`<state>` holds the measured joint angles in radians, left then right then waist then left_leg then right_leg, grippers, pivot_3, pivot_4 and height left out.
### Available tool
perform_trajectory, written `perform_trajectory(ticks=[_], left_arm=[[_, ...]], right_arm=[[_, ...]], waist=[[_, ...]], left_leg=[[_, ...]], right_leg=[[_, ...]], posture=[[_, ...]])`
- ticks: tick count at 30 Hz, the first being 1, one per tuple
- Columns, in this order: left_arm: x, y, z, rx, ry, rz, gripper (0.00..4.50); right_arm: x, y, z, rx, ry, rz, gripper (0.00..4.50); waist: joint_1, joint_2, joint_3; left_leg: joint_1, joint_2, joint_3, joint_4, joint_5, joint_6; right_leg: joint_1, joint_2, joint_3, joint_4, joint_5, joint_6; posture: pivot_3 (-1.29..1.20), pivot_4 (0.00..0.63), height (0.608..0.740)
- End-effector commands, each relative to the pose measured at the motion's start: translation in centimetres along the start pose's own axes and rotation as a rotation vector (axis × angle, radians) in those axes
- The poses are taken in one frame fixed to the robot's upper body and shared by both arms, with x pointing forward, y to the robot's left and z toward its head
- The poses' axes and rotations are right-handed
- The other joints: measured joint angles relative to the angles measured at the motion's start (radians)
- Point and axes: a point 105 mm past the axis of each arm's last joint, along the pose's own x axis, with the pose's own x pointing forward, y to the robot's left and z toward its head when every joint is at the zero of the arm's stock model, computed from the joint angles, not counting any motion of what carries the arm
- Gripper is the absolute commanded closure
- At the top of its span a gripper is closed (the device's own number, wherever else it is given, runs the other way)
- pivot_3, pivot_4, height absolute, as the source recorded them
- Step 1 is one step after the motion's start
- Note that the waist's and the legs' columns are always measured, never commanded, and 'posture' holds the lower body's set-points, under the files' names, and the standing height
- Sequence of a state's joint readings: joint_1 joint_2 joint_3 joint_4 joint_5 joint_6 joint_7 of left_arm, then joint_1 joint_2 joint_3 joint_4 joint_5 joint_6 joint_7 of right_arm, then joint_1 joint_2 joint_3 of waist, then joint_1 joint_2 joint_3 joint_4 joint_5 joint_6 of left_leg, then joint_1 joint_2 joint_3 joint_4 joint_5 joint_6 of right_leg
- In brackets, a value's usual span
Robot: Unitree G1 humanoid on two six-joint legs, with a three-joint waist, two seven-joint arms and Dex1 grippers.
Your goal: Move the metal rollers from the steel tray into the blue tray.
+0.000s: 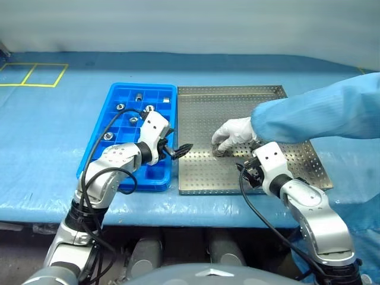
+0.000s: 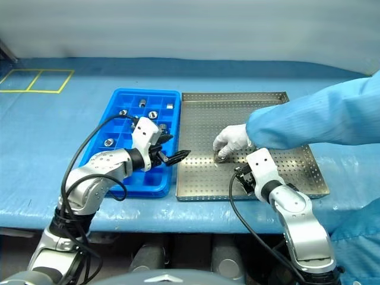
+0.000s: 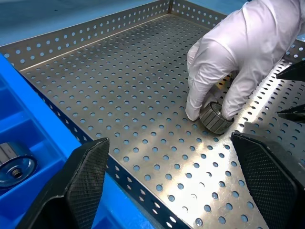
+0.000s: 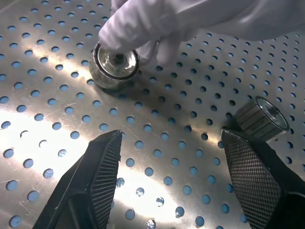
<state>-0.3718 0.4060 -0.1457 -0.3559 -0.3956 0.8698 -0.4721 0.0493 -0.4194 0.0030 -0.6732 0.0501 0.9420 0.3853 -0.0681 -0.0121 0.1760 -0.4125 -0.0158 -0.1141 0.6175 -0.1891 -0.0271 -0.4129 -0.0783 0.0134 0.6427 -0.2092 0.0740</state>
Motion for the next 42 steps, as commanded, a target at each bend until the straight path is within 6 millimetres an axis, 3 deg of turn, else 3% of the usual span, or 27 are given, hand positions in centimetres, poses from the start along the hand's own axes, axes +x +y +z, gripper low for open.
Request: perform_trajectory(ticks=[1, 5, 13, 22, 25, 28, 32, 38, 42], left_arm=[[-0.8, 0.1, 1.3, 0.038, -0.042, 0.018, 0.0], [-0.9, 0.2, 1.3, 0.036, -0.038, 0.03, 0.0], [-1.1, -0.1, 1.1, 0.03, -0.038, 0.037, 0.0], [-1.7, 0.3, 1.0, 0.024, -0.036, 0.071, 0.0], [-1.9, 0.6, 1.0, 0.025, -0.034, 0.086, 0.0], [-2.0, 0.7, 1.0, 0.023, -0.033, 0.096, 0.0], [-2.1, 0.8, 0.8, 0.024, -0.026, 0.099, 0.0], [-4.2, 3.1, -0.2, 0.047, 0.075, 0.191, 0.0], [-7.1, 4.9, -0.8, 0.03, 0.148, 0.267, 0.0]], right_arm=[[0.0, 1.1, 2.0, -0.005, -0.093, 0.057, 1.01], [0.9, 2.4, 3.1, 0.029, -0.152, 0.136, 1.01], [4.9, 0.8, 3.0, 0.181, -0.165, 0.058, 1.01], [6.8, 1.2, 2.6, 0.222, -0.132, 0.075, 1.01], [6.9, 1.3, 2.6, 0.236, -0.133, 0.083, 1.64], [7.0, 1.3, 2.5, 0.241, -0.133, 0.081, 2.61], [6.8, 1.5, 2.8, 0.199, -0.139, 0.084, 2.77], [5.1, 4.9, 6.8, 0.074, -0.271, 0.291, 2.77], [3.8, 9.3, 9.8, -0.018, -0.363, 0.511, 2.77]], waist=[[0.001, 0.0, 0.0], [0.002, 0.0, 0.0], [0.009, 0.0, 0.0], [0.012, 0.0, 0.0], [0.014, 0.0, 0.0], [0.016, 0.0, 0.0], [0.023, 0.0, 0.0], [0.022, 0.001, 0.0], [0.02, 0.001, 0.001]], left_leg=[[0.0, 0.0, 0.0, 0.0, 0.0, 0.0], [0.0, 0.0, 0.0, 0.0, 0.0, 0.0], [0.0, 0.0, 0.0, 0.0, 0.0, 0.0], [0.001, 0.0, 0.0, -0.001, 0.0, 0.0], [0.001, 0.0, 0.0, -0.001, 0.0, 0.0], [0.001, 0.0, 0.0, -0.001, 0.0, 0.0], [0.001, 0.0, 0.0, -0.001, 0.0, 0.0], [0.001, 0.0, 0.0, -0.001, 0.0, 0.0], [0.001, 0.001, -0.001, -0.002, 0.0, 0.0]], right_leg=[[0.0, 0.0, 0.0, 0.0, 0.0, 0.0], [0.0, 0.0, 0.0, 0.0, 0.0, 0.0], [0.0, 0.0, 0.0, 0.0, 0.0, 0.0], [0.001, 0.0, 0.0, 0.001, 0.001, 0.001], [0.001, 0.0, 0.0, 0.0, 0.001, 0.001], [0.0, 0.0, 0.0, 0.0, 0.001, 0.001], [0.001, 0.0, 0.0, 0.001, 0.001, 0.001], [0.0, 0.001, 0.0, 0.001, 0.001, 0.001], [-0.001, 0.002, 0.0, 0.001, 0.0, 0.0]], posture=[[-0.08, 0.15, 0.74], [-0.06, 0.15, 0.74], [-0.03, 0.15, 0.74], [0.01, 0.15, 0.74], [0.01, 0.15, 0.74], [0.01, 0.15, 0.74], [0.02, 0.15, 0.74], [0.04, 0.15, 0.74], [0.07, 0.15, 0.74]])
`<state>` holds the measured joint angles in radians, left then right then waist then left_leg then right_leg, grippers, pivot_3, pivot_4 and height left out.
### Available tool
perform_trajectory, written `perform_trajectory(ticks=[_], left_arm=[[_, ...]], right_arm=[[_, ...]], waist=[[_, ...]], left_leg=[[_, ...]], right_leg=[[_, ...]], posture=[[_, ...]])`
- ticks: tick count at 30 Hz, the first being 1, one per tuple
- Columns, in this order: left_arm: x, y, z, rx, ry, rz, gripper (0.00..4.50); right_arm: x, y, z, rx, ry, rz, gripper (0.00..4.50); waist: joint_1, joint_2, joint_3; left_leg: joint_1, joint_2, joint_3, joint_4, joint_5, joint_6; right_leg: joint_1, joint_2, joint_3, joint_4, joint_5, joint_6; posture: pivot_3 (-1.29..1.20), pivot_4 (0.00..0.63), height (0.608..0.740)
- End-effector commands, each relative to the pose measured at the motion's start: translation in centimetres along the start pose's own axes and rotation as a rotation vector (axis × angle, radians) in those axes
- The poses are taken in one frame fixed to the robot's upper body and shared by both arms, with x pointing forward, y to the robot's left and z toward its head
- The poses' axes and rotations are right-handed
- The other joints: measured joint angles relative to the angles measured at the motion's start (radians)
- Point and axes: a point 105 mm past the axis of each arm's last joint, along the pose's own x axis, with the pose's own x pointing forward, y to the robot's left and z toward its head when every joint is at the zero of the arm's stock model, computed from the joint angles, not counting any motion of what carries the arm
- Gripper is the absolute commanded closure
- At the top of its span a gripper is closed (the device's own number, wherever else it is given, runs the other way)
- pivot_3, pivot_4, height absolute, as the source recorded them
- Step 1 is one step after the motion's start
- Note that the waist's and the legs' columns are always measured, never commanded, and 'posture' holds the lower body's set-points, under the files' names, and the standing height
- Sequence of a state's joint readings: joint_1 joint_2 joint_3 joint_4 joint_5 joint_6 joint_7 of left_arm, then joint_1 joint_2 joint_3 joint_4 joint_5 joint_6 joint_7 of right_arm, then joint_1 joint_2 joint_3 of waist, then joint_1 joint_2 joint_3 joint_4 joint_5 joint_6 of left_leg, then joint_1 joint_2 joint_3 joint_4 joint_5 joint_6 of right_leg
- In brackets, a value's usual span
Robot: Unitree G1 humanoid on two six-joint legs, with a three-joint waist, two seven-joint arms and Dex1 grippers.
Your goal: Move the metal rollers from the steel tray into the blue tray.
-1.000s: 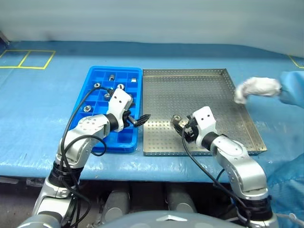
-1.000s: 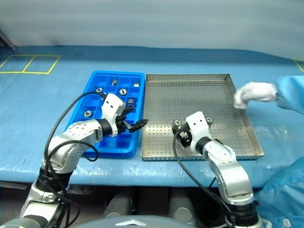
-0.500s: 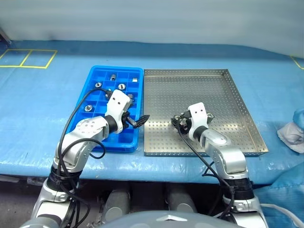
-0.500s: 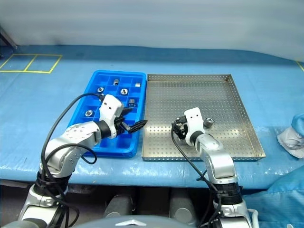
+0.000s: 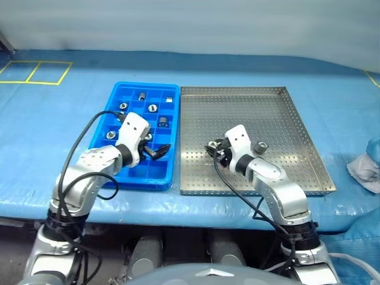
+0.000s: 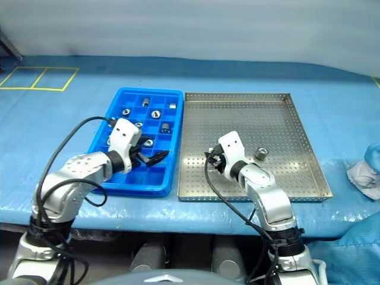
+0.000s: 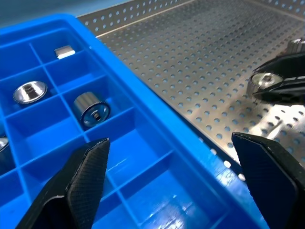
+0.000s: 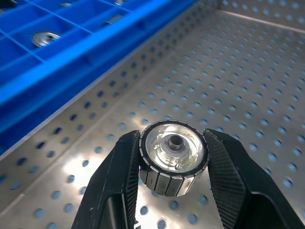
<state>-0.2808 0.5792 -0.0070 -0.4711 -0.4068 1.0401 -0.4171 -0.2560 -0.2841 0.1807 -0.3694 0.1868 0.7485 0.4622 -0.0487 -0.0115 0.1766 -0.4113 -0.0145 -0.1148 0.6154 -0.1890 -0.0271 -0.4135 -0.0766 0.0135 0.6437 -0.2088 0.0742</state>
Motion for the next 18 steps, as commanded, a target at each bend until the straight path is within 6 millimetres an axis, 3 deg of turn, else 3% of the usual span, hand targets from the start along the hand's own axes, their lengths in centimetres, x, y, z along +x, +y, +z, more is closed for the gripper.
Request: perform_trajectory(ticks=[1, 4, 10, 18], left_arm=[[-2.4, 1.3, 0.9, 0.008, -0.012, 0.043, 0.0], [-4.1, 1.9, 0.3, -0.009, 0.021, 0.066, 0.0], [-6.8, 3.0, -1.2, -0.058, 0.07, 0.142, 0.0], [-8.6, 4.2, -1.6, -0.075, 0.083, 0.249, 0.0]], right_arm=[[0.6, 4.2, 3.8, -0.07, -0.124, 0.2, 2.77], [2.0, 7.0, 5.0, -0.075, -0.164, 0.305, 2.77], [4.7, 10.7, 5.0, -0.088, -0.144, 0.432, 2.77], [6.6, 12.0, 3.4, -0.07, -0.078, 0.47, 2.77]], waist=[[0.003, 0.0, 0.0], [0.012, -0.001, 0.0], [0.039, -0.001, 0.001], [0.077, -0.002, 0.001]], left_leg=[[0.0, 0.0, 0.0, 0.0, 0.0, 0.0], [0.0, 0.0, -0.001, 0.0, 0.0, 0.0], [0.0, 0.0, -0.002, -0.001, 0.0, -0.001], [0.001, 0.0, -0.003, -0.001, 0.001, -0.003]], right_leg=[[0.0, 0.0, 0.0, 0.0, 0.0, 0.0], [0.0, 0.0, -0.001, 0.0, 0.0, -0.001], [0.0, 0.0, -0.001, -0.001, -0.001, -0.001], [0.0, 0.0, -0.002, 0.0, -0.001, -0.002]], posture=[[0.08, 0.15, 0.74], [0.12, 0.15, 0.74], [0.19, 0.15, 0.74], [0.25, 0.15, 0.74]])
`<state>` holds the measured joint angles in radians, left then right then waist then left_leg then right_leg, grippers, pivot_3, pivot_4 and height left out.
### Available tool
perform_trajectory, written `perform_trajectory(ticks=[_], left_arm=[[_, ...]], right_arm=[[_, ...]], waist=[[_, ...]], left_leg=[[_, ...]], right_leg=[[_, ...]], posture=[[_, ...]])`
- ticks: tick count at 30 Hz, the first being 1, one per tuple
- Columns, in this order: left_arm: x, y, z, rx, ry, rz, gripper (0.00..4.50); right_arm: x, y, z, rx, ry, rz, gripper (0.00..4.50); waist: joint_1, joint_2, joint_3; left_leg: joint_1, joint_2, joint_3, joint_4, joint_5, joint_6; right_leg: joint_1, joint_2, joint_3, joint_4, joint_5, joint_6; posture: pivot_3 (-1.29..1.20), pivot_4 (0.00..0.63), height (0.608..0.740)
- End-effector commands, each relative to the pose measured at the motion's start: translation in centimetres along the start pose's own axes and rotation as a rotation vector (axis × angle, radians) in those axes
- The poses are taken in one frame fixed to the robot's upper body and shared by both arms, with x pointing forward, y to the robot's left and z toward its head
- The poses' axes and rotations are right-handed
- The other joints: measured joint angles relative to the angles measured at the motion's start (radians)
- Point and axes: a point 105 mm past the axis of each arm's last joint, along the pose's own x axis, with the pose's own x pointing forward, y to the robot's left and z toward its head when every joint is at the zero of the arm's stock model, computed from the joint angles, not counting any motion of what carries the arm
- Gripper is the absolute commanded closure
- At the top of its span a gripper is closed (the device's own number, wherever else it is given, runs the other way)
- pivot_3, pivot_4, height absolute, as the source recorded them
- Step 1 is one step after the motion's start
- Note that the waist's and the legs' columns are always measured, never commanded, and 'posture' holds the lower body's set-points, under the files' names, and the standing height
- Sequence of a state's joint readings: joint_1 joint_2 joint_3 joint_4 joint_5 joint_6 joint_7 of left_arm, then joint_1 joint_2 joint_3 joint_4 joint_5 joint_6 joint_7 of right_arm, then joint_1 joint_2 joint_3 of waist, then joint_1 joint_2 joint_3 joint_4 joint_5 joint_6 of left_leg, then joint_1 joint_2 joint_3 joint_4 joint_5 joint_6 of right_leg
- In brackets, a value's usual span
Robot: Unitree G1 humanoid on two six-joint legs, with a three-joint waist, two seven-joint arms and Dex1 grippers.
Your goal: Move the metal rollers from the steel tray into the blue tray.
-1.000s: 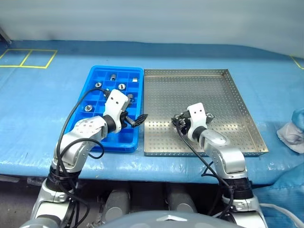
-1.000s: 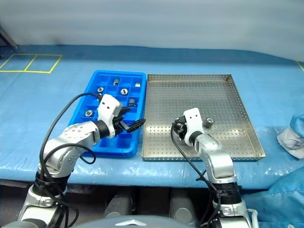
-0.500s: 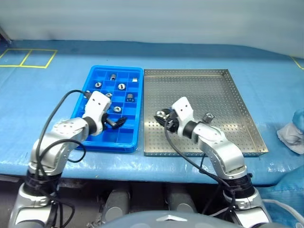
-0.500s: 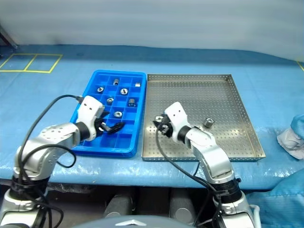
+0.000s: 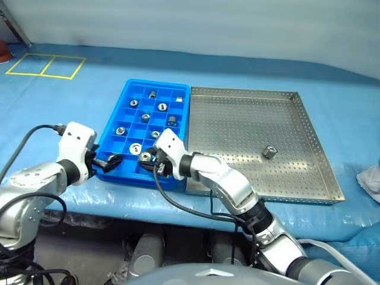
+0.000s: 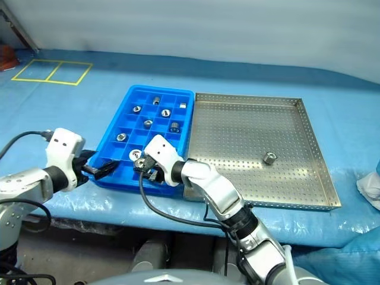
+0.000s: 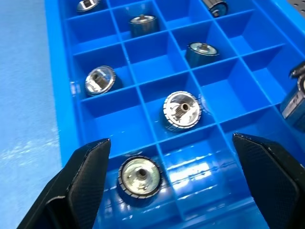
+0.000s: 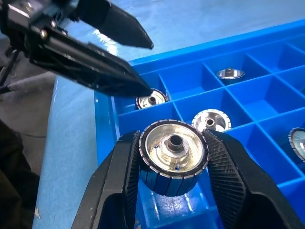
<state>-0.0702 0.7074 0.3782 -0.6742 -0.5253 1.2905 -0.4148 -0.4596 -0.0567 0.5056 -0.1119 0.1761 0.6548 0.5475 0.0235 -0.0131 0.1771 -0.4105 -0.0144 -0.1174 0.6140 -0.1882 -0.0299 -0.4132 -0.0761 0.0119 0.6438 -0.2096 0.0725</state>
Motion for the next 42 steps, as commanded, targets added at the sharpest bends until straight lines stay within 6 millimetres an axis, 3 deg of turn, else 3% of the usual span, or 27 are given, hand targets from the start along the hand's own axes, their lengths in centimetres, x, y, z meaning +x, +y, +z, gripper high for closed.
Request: perform_trajectory(ticks=[1, 3, 4, 8, 12, 16, 21, 26, 31, 42], left_arm=[[-0.8, 0.0, 0.8, 0.028, -0.034, 0.022, 0.0], [-0.7, -0.3, 0.8, 0.026, -0.04, 0.016, 0.0], [-0.6, -0.5, 0.8, 0.026, -0.043, 0.01, 0.0], [0.1, -1.6, 1.2, 0.029, -0.066, -0.038, 0.0], [1.1, -2.8, 1.9, 0.022, -0.099, -0.099, 0.0], [2.6, -5.4, 3.0, 0.026, -0.164, -0.203, 0.0], [4.6, -10.4, 3.8, 0.034, -0.202, -0.408, 0.0], [6.0, -13.2, 4.5, 0.075, -0.208, -0.529, 0.0], [7.1, -14.0, 4.8, 0.085, -0.21, -0.56, 0.0], [7.5, -14.3, 4.5, 0.092, -0.201, -0.576, 0.0]], right_arm=[[0.4, 0.2, 1.0, -0.017, -0.03, 0.027, 2.77], [0.5, -0.1, 0.4, -0.016, -0.003, 0.024, 2.77], [0.5, -0.3, 0.2, -0.021, 0.007, 0.016, 2.02], [-0.4, -0.9, 1.7, -0.047, -0.065, -0.027, 0.84], [-2.5, -2.8, 3.1, -0.045, -0.12, -0.16, 0.84], [-6.9, -8.1, 2.7, -0.057, -0.096, -0.53, 0.84], [-14.4, -12.3, -1.1, 0.105, 0.004, -0.892, 0.84], [-19.0, -13.6, -3.6, 0.111, 0.116, -1.101, 0.84], [-21.4, -14.0, -4.8, 0.134, 0.15, -1.211, 0.84], [-22.5, -14.9, -8.1, 0.239, 0.208, -1.307, 0.84]], waist=[[0.008, 0.0, 0.0], [0.014, 0.0, 0.0], [0.016, 0.0, 0.0], [0.02, 0.0, 0.0], [0.02, 0.0, 0.0], [0.024, -0.001, 0.0], [0.019, -0.001, 0.0], [-0.009, -0.001, 0.0], [-0.047, 0.0, 0.0], [-0.061, 0.0, 0.0]], left_leg=[[0.0, 0.0, 0.0, 0.0, 0.0, 0.0], [0.0, 0.0, 0.0, 0.0, 0.0, 0.0], [0.0, 0.0, 0.0, 0.0, 0.0, -0.001], [0.0, 0.0, 0.0, -0.001, 0.0, -0.001], [0.0, 0.0, 0.0, -0.001, 0.0, -0.002], [-0.001, 0.0, 0.0, -0.001, 0.0, -0.002], [-0.001, -0.001, 0.0, -0.001, 0.0, -0.002], [-0.001, 0.0, 0.001, -0.001, 0.0, -0.001], [-0.001, 0.0, 0.002, 0.0, 0.0, -0.001], [-0.001, 0.0, 0.002, 0.0, 0.0, -0.001]], right_leg=[[0.0, 0.0, 0.0, 0.0, 0.0, 0.0], [0.0, 0.0, 0.0, 0.0, 0.0, 0.0], [0.0, 0.0, 0.0, 0.0, 0.0, 0.0], [0.0, 0.0, 0.0, 0.0, 0.0, 0.0], [-0.001, 0.0, 0.0, 0.0, 0.0, 0.0], [0.0, 0.0, 0.0, -0.001, 0.0, 0.0], [-0.001, 0.0, 0.0, -0.001, 0.0, -0.001], [-0.001, 0.0, 0.001, -0.001, 0.0, -0.001], [-0.001, 0.0, 0.001, 0.0, 0.0, -0.001], [0.0, 0.0, 0.001, 0.0, 0.0, -0.001]], posture=[[0.25, 0.15, 0.74], [0.25, 0.15, 0.74], [0.25, 0.15, 0.74], [0.23, 0.15, 0.74], [0.19, 0.15, 0.74], [0.16, 0.15, 0.74], [0.1, 0.15, 0.74], [0.05, 0.15, 0.74], [0.0, 0.15, 0.74], [-0.02, 0.15, 0.74]])
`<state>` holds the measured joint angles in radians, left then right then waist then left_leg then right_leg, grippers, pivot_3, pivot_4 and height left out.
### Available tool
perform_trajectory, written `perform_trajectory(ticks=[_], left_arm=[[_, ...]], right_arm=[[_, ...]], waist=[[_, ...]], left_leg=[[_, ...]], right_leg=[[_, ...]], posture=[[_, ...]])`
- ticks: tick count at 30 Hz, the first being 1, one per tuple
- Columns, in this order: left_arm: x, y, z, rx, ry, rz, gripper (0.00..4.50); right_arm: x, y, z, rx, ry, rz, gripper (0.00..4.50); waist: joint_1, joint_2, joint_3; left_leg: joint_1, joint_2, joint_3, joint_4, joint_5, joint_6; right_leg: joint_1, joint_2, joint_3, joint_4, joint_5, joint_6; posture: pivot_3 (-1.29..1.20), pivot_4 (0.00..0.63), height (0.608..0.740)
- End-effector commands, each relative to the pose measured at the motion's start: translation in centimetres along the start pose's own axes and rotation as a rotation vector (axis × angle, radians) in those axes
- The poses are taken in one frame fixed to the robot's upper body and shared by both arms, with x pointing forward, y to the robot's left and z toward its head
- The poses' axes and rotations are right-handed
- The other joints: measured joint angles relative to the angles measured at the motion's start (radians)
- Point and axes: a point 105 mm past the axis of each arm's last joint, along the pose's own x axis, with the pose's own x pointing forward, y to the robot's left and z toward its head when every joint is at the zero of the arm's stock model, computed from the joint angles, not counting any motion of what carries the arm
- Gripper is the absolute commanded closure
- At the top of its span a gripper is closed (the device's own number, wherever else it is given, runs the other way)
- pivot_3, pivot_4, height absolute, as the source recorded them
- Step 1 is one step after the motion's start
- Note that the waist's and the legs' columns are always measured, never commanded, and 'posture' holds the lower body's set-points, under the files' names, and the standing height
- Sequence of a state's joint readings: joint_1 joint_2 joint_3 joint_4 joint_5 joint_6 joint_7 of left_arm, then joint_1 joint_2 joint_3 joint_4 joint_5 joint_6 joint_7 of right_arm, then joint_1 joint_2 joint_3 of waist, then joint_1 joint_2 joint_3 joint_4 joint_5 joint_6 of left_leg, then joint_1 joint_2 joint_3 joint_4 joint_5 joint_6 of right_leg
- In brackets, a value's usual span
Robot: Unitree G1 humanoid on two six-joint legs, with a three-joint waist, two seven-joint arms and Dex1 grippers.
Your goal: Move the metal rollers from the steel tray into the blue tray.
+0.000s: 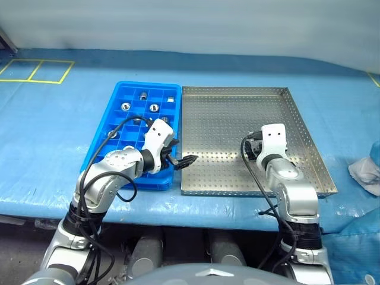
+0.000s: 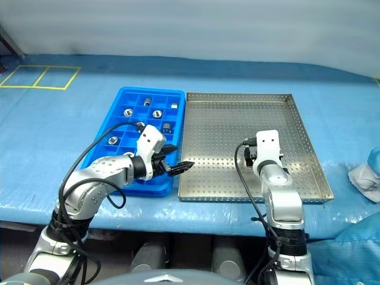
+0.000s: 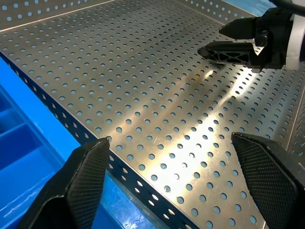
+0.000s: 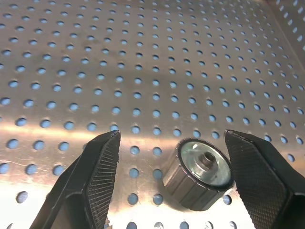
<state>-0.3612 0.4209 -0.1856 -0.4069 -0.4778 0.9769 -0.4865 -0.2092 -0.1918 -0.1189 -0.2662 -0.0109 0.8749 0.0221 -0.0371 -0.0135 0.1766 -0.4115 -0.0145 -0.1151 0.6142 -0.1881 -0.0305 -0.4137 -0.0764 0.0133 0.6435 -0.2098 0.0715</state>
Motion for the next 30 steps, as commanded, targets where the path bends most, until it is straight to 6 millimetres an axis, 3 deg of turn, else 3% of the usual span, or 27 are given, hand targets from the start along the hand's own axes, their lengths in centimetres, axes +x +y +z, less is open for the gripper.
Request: perform_trajectory(ticks=[1, 4, 7, 11, 14, 22, 26, 30], left_arm=[[-0.3, 0.2, 0.6, 0.024, -0.024, 0.009, 0.0], [-0.5, 0.3, 0.4, 0.018, -0.023, 0.02, 0.0], [-0.7, 0.4, 0.3, 0.016, -0.021, 0.029, 0.0], [-1.0, 0.9, 0.2, 0.011, -0.019, 0.054, 0.0], [-1.4, 1.3, 0.2, 0.012, -0.019, 0.076, 0.0], [-5.7, 5.3, 0.8, 0.044, -0.016, 0.287, 0.0], [-8.0, 6.6, 0.7, 0.06, 0.002, 0.38, 0.0], [-9.6, 7.5, 0.5, 0.048, 0.007, 0.457, 0.0]], right_arm=[[0.1, -1.0, 0.2, 0.023, -0.022, -0.052, 0.84], [0.4, -1.1, -0.2, 0.053, -0.009, -0.054, 0.84], [0.5, -1.0, -0.3, 0.073, -0.007, -0.044, 1.43], [0.3, -0.3, 0.3, 0.081, -0.028, -0.011, 2.67], [0.1, 0.3, 0.9, 0.066, -0.049, 0.02, 2.72], [-3.8, 8.9, 5.7, -0.018, -0.239, 0.487, 2.72], [-5.5, 12.4, 6.8, -0.04, -0.289, 0.655, 2.72], [-5.9, 15.2, 6.9, -0.06, -0.286, 0.753, 2.72]], waist=[[0.0, 0.0, 0.0], [0.0, 0.0, 0.0], [0.0, 0.0, 0.0], [0.001, 0.0, 0.0], [0.0, 0.0, 0.0], [-0.004, 0.001, 0.001], [0.001, 0.001, 0.001], [0.011, 0.001, 0.001]], left_leg=[[0.0, 0.0, 0.0, 0.0, 0.0, 0.0], [0.0, 0.0, 0.0, 0.0, 0.0, 0.0], [0.0, 0.0, 0.0, 0.0, 0.0, 0.0], [0.0, 0.0, 0.0, 0.0, 0.0, 0.0], [0.0, 0.0, 0.0, 0.0, 0.0, 0.0], [0.0, 0.002, 0.0, -0.001, 0.0, 0.0], [0.0, 0.003, -0.001, -0.001, 0.0, 0.0], [0.0, 0.003, -0.001, -0.001, 0.0, 0.0]], right_leg=[[0.0, 0.0, 0.0, 0.0, 0.0, 0.0], [0.0, 0.0, 0.0, 0.0, 0.0, 0.0], [0.0, 0.0, 0.0, 0.0, 0.0, 0.0], [0.0, 0.0, 0.0, 0.0, 0.0, 0.0], [0.0, 0.0, 0.0, 0.0, 0.0, 0.0], [0.0, 0.002, 0.0, 0.0, 0.0, 0.0], [0.0, 0.002, -0.001, 0.0, 0.0, 0.0], [0.0, 0.002, -0.001, 0.0, 0.0, 0.0]], posture=[[-0.02, 0.15, 0.74], [0.0, 0.15, 0.74], [0.01, 0.15, 0.74], [0.01, 0.15, 0.74], [0.02, 0.15, 0.74], [0.04, 0.15, 0.74], [0.05, 0.15, 0.74], [0.09, 0.15, 0.74]])
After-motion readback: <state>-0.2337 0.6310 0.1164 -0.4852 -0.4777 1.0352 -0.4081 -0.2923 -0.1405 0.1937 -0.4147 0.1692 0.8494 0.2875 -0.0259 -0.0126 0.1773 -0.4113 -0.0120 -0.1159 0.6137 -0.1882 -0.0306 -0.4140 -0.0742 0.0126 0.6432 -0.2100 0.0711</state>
